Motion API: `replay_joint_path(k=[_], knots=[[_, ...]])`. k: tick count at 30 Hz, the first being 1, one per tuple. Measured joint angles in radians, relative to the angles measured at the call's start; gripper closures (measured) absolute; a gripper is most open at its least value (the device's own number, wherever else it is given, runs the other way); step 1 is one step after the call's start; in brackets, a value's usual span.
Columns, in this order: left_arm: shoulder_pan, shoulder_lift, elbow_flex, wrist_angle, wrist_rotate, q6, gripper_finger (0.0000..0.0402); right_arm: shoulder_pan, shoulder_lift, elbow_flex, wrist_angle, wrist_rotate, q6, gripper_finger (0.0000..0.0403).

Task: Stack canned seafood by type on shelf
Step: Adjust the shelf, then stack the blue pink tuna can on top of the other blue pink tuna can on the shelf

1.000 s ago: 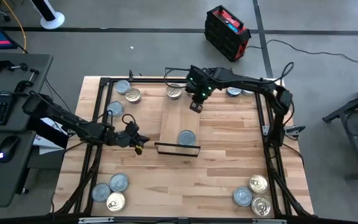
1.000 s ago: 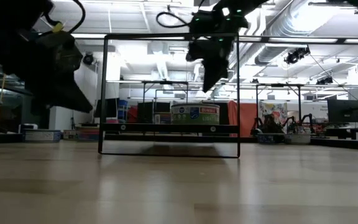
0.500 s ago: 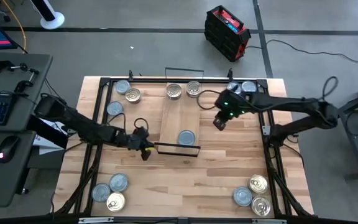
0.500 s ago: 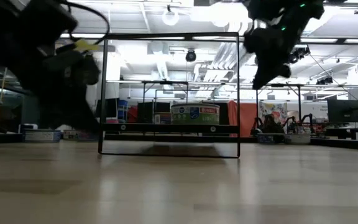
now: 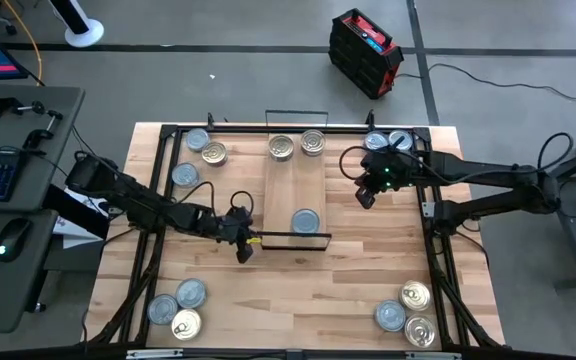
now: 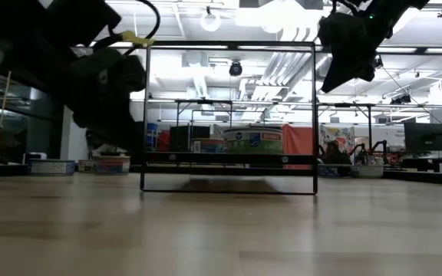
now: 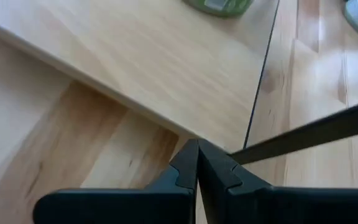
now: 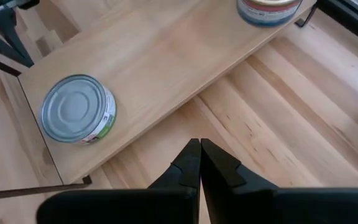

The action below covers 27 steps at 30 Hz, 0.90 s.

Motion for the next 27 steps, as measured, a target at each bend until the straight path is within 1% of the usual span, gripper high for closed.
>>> replay_joint_path(k=[6, 7, 10, 12, 16, 27], knots=[[0.017, 0.070, 0.064, 0.002, 0.007, 0.023, 0.0402, 0.000, -0.010, -0.001, -0.033, 0.001, -0.036, 0.0403], [0.017, 0.074, 0.076, -0.020, 0.017, 0.034, 0.0402, 0.000, -0.012, -0.001, -0.040, 0.001, -0.044, 0.0403], [0.017, 0.071, 0.109, -0.160, 0.025, 0.033, 0.0401, 0.000, -0.025, -0.001, -0.059, 0.001, -0.053, 0.0403], [0.019, 0.042, 0.120, -0.237, 0.026, 0.022, 0.0401, 0.000, -0.033, -0.001, -0.058, 0.001, -0.061, 0.0403], [0.020, -0.031, 0.122, -0.324, 0.020, 0.011, 0.0401, -0.001, -0.038, -0.001, -0.055, 0.004, -0.075, 0.0403], [0.048, -0.309, 0.123, -0.484, 0.007, -0.060, 0.0402, -0.001, -0.038, -0.001, -0.055, 0.003, -0.119, 0.0403]])
